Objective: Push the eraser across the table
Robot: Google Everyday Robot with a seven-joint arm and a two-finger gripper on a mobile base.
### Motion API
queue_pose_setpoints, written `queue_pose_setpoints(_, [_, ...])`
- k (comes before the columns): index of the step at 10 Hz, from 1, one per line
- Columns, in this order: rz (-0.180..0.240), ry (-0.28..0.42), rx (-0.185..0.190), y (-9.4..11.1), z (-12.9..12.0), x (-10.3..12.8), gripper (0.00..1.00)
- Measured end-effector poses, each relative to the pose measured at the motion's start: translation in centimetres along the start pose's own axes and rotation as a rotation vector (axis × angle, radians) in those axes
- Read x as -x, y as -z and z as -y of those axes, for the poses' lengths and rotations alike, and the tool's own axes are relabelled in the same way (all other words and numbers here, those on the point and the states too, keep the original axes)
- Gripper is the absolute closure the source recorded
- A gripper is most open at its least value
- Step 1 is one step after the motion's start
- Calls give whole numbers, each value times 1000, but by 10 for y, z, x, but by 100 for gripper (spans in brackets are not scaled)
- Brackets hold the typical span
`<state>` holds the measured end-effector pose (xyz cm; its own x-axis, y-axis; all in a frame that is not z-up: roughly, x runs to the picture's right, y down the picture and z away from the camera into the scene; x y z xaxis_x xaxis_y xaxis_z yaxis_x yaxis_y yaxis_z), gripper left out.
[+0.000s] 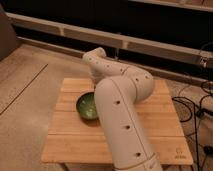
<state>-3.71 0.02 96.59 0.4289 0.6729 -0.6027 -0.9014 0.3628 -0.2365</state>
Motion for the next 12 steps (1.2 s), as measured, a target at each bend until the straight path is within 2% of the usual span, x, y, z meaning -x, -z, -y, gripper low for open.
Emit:
queue_pose_setpoints(4, [-36,-41,26,-10,-3,-9,100])
queue_pose_setpoints(8, [-50,-18,-12,-8,10,1,100])
queue_pose_setpoints(10, [-48,-18,4,-12,9,6,100])
queue_pose_setpoints(12, [-55,-21,35,-21,6,8,100])
